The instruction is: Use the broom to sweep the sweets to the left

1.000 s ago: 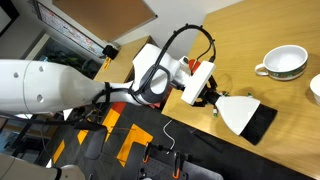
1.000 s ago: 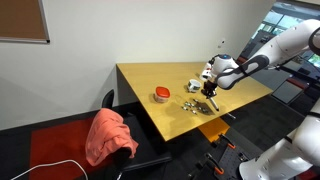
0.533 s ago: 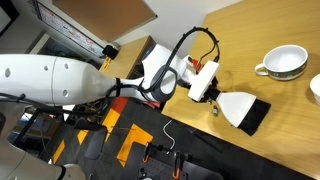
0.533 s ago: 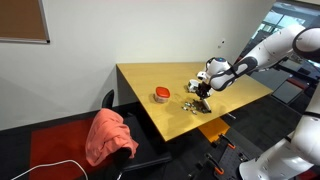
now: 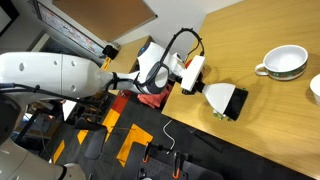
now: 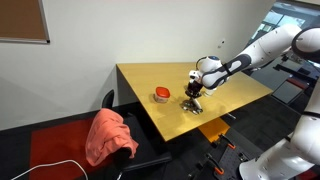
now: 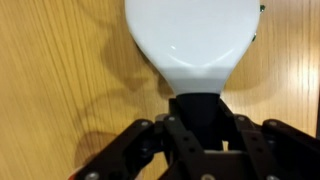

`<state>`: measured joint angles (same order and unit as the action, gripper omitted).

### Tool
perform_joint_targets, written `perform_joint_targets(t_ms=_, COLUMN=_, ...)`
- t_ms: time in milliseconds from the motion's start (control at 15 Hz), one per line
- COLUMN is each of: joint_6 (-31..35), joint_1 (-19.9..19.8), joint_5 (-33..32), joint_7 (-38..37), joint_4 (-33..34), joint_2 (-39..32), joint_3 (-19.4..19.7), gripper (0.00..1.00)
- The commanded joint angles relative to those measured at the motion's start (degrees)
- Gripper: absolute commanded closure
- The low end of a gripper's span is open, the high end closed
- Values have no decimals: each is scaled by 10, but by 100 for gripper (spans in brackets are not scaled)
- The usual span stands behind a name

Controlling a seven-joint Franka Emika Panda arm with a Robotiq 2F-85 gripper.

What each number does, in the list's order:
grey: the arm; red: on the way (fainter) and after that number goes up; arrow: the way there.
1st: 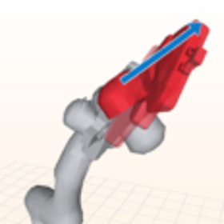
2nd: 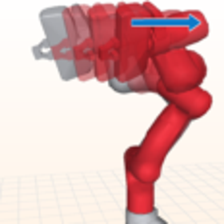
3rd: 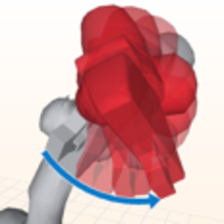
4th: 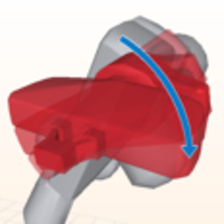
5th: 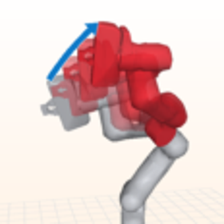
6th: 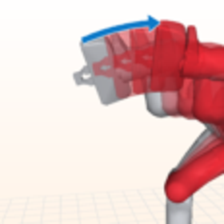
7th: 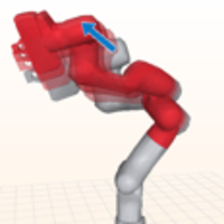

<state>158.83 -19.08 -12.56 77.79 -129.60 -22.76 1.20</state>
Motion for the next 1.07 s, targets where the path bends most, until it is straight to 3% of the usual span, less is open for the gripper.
perform_joint_targets(t_ms=0, joint_6=-32, joint_1=-6, joint_5=52, joint_7=55, joint_4=22, joint_2=-6, joint_3=-44, gripper=87)
perform_joint_targets(t_ms=467, joint_6=-102, joint_1=18, joint_5=128, joint_7=94, joint_4=70, joint_2=-30, joint_3=-92, gripper=87)
perform_joint_targets(t_ms=1000, joint_6=-102, joint_1=62, joint_5=127, joint_7=84, joint_4=94, joint_2=-34, joint_3=-108, gripper=87)
